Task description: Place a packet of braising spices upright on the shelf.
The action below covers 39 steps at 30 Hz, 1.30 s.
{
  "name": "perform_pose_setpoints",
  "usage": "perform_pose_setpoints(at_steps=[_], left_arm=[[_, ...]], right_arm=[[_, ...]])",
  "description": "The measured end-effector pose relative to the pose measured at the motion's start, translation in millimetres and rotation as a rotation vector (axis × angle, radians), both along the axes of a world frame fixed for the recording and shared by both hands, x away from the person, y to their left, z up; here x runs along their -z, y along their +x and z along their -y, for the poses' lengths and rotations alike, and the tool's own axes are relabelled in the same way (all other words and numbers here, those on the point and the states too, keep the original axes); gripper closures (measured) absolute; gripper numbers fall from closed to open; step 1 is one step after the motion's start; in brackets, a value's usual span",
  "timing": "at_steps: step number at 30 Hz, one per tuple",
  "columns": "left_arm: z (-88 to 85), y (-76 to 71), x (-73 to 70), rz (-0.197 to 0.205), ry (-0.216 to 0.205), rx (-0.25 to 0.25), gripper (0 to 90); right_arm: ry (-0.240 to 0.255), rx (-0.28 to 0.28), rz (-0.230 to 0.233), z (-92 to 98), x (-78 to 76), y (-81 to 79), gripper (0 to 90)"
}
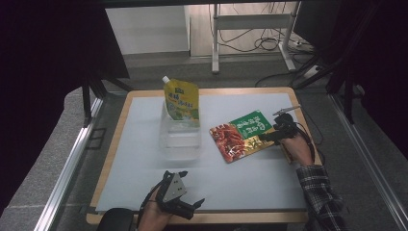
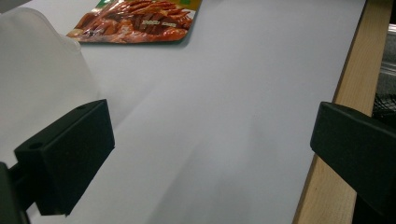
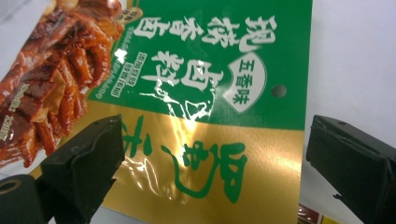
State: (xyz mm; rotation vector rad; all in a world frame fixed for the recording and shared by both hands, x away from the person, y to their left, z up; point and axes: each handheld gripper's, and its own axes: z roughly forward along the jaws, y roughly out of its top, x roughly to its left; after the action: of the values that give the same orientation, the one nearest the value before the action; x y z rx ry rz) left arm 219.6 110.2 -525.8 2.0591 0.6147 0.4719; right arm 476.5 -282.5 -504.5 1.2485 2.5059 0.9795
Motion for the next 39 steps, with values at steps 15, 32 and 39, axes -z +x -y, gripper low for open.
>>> perform_pose_setpoints(at_steps=[15, 32, 39], left_arm=[[0.8, -0.2, 0.4, -0.001, 0.006, 0.005, 0.0], [2.3, -0.8, 0.6, 0.003, 0.015, 0.009, 0.0], [3.8, -1.5, 0.9, 0.009, 0.031, 0.014, 0.0]], right_arm=[[0.054, -0.041, -0.053, -7.4, 1.0, -0.7, 5.4], [0.059, 0.047, -0.099, -19.3, 0.0, -1.1, 20.9], [0.018, 0.051, -0.066, -21.1, -3.5, -4.1, 55.3]])
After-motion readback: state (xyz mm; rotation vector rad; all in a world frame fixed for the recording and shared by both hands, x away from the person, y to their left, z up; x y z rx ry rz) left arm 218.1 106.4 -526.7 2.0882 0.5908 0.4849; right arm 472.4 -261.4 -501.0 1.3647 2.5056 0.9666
